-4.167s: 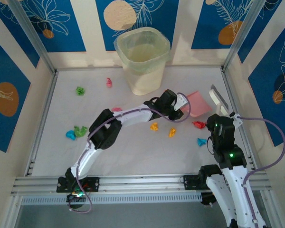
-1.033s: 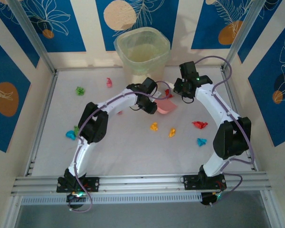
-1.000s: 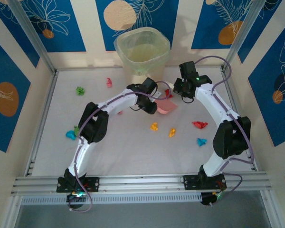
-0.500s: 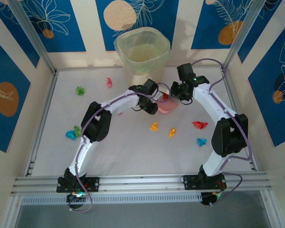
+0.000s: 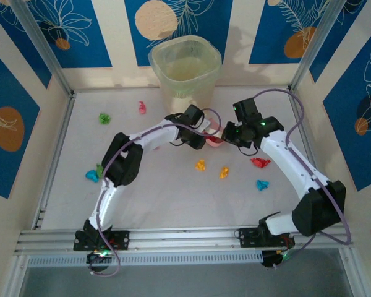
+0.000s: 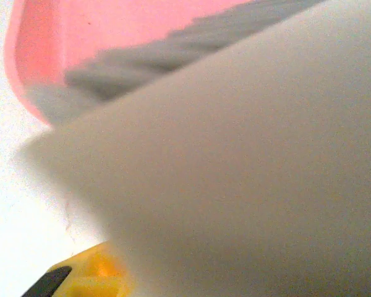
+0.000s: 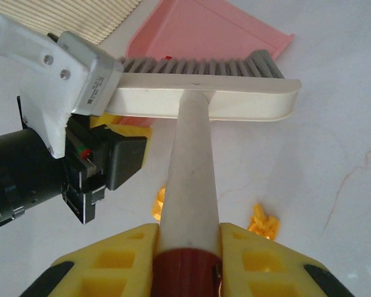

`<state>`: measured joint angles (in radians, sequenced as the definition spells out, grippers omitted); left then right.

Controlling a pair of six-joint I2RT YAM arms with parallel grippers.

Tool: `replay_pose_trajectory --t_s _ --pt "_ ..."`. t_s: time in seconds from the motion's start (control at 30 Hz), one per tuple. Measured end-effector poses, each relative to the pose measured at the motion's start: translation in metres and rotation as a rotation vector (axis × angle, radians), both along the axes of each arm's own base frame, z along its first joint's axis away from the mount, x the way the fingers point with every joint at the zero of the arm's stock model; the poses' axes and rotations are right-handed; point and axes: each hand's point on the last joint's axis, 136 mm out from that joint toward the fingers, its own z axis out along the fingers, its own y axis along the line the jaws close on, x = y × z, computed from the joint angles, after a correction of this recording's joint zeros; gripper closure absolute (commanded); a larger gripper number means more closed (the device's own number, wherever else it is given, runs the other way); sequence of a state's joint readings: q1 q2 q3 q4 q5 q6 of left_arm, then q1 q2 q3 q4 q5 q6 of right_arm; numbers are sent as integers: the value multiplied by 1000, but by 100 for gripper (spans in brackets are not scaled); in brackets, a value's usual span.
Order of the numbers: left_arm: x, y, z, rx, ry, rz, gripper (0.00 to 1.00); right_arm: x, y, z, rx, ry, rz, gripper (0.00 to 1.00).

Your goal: Sweep away the paper scraps from the table

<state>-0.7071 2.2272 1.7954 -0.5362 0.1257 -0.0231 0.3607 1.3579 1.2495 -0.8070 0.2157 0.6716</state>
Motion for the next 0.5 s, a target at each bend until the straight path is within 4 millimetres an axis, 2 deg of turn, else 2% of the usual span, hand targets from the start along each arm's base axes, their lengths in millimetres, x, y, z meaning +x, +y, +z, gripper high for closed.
replay_pose_trajectory --t_s 0.2,0.4,0.5 --pt "-11 3 18 -52 -25 -10 100 -17 -18 20 -1 -89 -59 100" --pt "-16 5 20 -67 -25 -17 100 -40 -32 51 59 -261 -99 100" --pt "-20 5 20 -81 -21 -24 100 -53 -43 59 71 -342 -126 100"
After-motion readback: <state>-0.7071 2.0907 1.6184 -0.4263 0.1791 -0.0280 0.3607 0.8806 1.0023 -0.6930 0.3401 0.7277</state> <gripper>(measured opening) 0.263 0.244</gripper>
